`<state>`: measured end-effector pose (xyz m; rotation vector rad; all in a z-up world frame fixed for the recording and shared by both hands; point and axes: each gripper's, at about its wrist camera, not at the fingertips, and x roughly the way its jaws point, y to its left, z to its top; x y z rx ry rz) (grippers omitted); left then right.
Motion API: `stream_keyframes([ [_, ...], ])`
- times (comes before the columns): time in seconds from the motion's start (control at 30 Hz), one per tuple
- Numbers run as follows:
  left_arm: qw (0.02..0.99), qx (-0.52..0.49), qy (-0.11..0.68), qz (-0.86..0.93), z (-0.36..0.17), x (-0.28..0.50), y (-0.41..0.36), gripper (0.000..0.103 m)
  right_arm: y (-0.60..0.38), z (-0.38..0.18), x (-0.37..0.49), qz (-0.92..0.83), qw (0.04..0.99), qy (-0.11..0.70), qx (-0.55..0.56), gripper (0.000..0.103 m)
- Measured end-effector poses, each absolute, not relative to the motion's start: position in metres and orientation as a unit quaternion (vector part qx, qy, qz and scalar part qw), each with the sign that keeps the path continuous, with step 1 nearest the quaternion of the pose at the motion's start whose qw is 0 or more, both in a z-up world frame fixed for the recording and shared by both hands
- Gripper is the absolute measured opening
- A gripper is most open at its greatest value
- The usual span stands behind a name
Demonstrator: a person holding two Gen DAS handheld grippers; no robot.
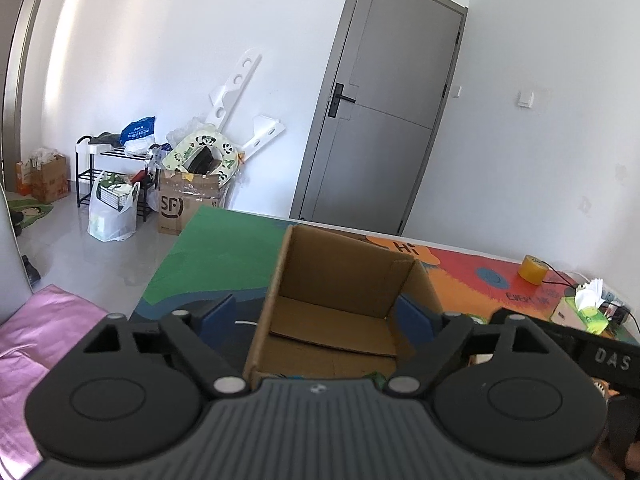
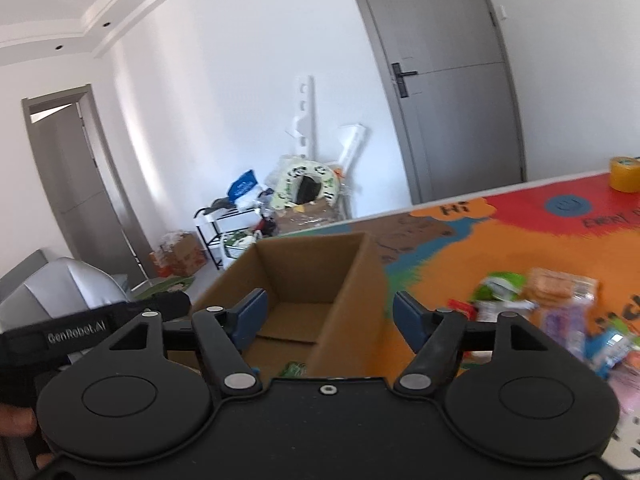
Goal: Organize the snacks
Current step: 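Open right gripper over box dropping green packet while left releases blue packet, then move both open grippers back over the snack pile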
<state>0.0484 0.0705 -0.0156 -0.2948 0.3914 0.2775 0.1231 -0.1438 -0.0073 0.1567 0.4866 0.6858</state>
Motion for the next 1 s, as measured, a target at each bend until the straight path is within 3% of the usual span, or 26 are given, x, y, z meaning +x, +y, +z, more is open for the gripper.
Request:
stream_keyframes([
  [0.4,0.967,-0.117,0.203,0.103,-0.012,0.047,0.029,0.090,-0.195,-0.014,0.113,0.291,0.920,0.244,0.099,0.089],
  [0.67,0.970,-0.105,0.213,0.058,-0.016,0.050,-0.003,0.094,-0.234,-0.018,0.105,0.259,0.928,0.247,0.104,0.094],
  [0.77,0.969,-0.102,0.219,0.045,-0.019,0.052,-0.015,0.095,-0.246,-0.020,0.102,0.247,0.931,0.247,0.105,0.102],
  [1.0,0.969,-0.089,0.229,0.017,-0.022,0.057,-0.040,0.096,-0.274,-0.026,0.100,0.222,0.937,0.245,0.110,0.103],
])
